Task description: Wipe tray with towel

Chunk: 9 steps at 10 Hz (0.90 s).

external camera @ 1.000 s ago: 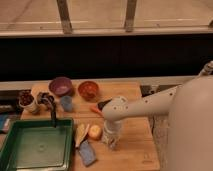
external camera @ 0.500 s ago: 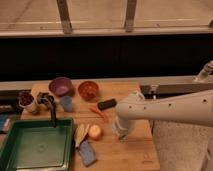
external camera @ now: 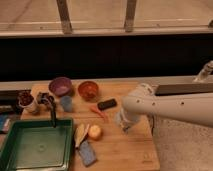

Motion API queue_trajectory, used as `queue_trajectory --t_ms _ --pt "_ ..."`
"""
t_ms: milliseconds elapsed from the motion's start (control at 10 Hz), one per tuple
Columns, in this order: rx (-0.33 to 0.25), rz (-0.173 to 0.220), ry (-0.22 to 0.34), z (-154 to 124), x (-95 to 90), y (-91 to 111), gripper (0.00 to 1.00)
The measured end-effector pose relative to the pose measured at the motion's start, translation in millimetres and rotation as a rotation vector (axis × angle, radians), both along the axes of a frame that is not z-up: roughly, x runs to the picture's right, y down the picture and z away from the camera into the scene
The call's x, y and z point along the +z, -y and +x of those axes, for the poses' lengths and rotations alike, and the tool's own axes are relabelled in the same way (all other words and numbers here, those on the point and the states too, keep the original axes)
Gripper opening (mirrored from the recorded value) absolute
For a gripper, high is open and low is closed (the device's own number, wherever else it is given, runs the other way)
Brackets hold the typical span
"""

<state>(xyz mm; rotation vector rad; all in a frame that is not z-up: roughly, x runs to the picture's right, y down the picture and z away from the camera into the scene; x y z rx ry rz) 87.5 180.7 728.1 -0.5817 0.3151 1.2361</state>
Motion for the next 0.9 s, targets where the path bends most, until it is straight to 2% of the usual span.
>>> queue_trajectory --t_ms 300,400,600,900 --pt "-0.074 0.015 0.095 -58 5.2 22 0.00" --pt "-0.115 0.026 0.144 -90 3.6 31 0.00" --pt "-0.150 0.045 0.211 -127 -3.0 40 0.00" --pt "-0.152 0.043 0.201 -122 -1.7 40 0.00"
